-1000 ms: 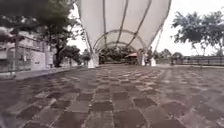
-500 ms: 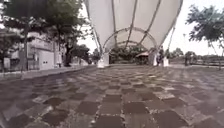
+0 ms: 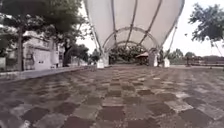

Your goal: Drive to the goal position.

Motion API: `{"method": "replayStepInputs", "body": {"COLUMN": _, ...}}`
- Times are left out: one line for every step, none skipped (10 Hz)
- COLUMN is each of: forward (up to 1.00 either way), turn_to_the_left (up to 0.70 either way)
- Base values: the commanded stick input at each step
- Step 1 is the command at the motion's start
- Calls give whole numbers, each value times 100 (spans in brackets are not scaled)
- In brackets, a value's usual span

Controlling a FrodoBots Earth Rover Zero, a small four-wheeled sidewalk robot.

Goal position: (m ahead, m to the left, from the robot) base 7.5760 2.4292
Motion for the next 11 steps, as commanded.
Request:
{"method": "replayStepInputs", "body": {"forward": 100, "turn_to_the_left": 0}}
{"method": "replayStepInputs", "body": {"forward": 100, "turn_to_the_left": 0}}
{"method": "replayStepInputs", "body": {"forward": 100, "turn_to_the_left": 0}}
{"method": "replayStepInputs", "body": {"forward": 100, "turn_to_the_left": 0}}
{"method": "replayStepInputs", "body": {"forward": 100, "turn_to_the_left": 0}}
{"method": "replayStepInputs", "body": {"forward": 100, "turn_to_the_left": 0}}
{"method": "replayStepInputs", "body": {"forward": 100, "turn_to_the_left": 0}}
{"method": "replayStepInputs", "body": {"forward": 100, "turn_to_the_left": 0}}
{"method": "replayStepInputs", "body": {"forward": 100, "turn_to_the_left": 0}}
{"method": "replayStepInputs", "body": {"forward": 100, "turn_to_the_left": 0}}
{"method": "replayStepInputs", "body": {"forward": 100, "turn_to_the_left": 0}}
